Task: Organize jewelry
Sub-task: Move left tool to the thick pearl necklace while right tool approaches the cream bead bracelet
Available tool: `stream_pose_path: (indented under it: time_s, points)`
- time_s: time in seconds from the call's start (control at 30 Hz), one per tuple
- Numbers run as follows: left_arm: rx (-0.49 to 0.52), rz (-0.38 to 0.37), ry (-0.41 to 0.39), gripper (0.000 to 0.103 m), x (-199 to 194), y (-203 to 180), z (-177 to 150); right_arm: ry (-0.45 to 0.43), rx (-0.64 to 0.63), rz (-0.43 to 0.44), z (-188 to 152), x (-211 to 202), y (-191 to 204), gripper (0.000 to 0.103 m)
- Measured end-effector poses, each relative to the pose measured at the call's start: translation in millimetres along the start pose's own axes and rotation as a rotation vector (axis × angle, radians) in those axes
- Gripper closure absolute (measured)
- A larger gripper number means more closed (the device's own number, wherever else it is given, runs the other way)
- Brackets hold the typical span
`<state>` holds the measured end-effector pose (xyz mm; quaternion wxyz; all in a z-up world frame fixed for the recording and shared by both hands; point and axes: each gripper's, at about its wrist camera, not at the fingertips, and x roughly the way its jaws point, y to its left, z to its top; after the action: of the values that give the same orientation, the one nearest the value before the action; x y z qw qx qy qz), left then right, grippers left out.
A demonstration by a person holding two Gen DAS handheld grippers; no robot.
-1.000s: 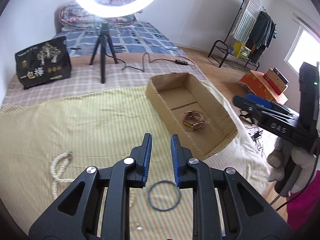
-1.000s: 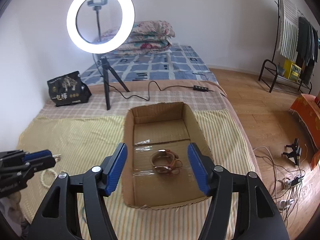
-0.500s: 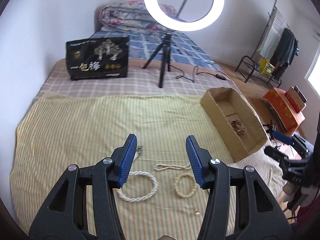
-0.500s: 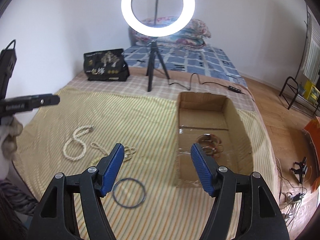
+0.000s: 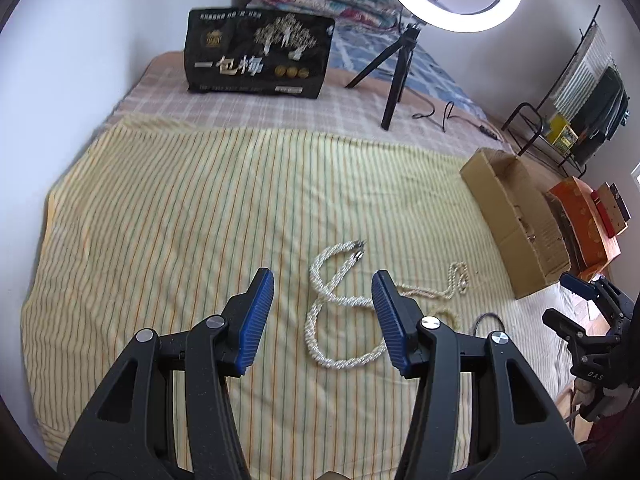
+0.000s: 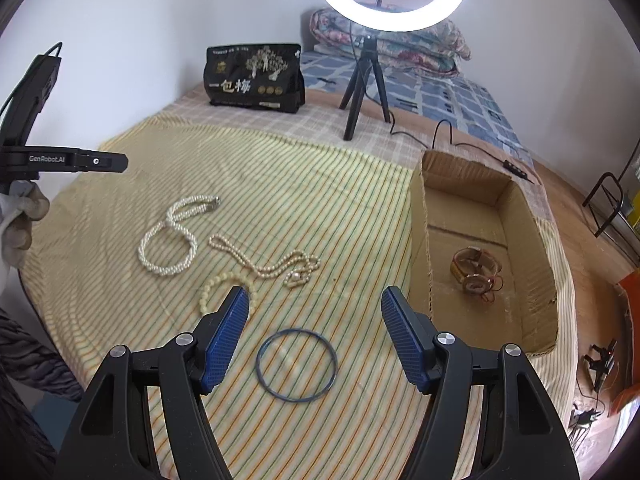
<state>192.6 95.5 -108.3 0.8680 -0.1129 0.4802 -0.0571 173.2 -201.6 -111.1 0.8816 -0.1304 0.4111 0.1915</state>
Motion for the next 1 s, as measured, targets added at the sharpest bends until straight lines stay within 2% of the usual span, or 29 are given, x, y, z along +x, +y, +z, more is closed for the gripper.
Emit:
stream_pose_path:
  time_s: [0.4, 0.57, 0.67, 0.77, 0.87, 1.0]
  points:
    - [-0.044, -0.023, 0.121, 0.051, 35, 10, -16, 0.128, 0.054, 0.107, -5, 39, 4, 0.035]
    - [-0.084, -0.034, 0.147, 0.051, 44, 12, -14, 0.173, 0.051, 0.145, -3, 57, 12, 0.035]
    - [-0.118, -0.043, 0.168, 0.051, 54, 15, -10, 0.198, 0.050, 0.161, -2, 67, 16, 0.044]
    - [-0.163, -0.051, 0.196, 0.051, 67, 19, -8, 0.217, 0.061, 0.182, 0, 75, 17, 0.047]
    - [-0.196, -0.054, 0.214, 0.051, 77, 20, -6, 0.234, 0.057, 0.188, 3, 81, 19, 0.059]
    - [-0.200, -0.042, 0.222, 0.051, 89, 17, 0, 0.254, 0.064, 0.197, 5, 89, 22, 0.063]
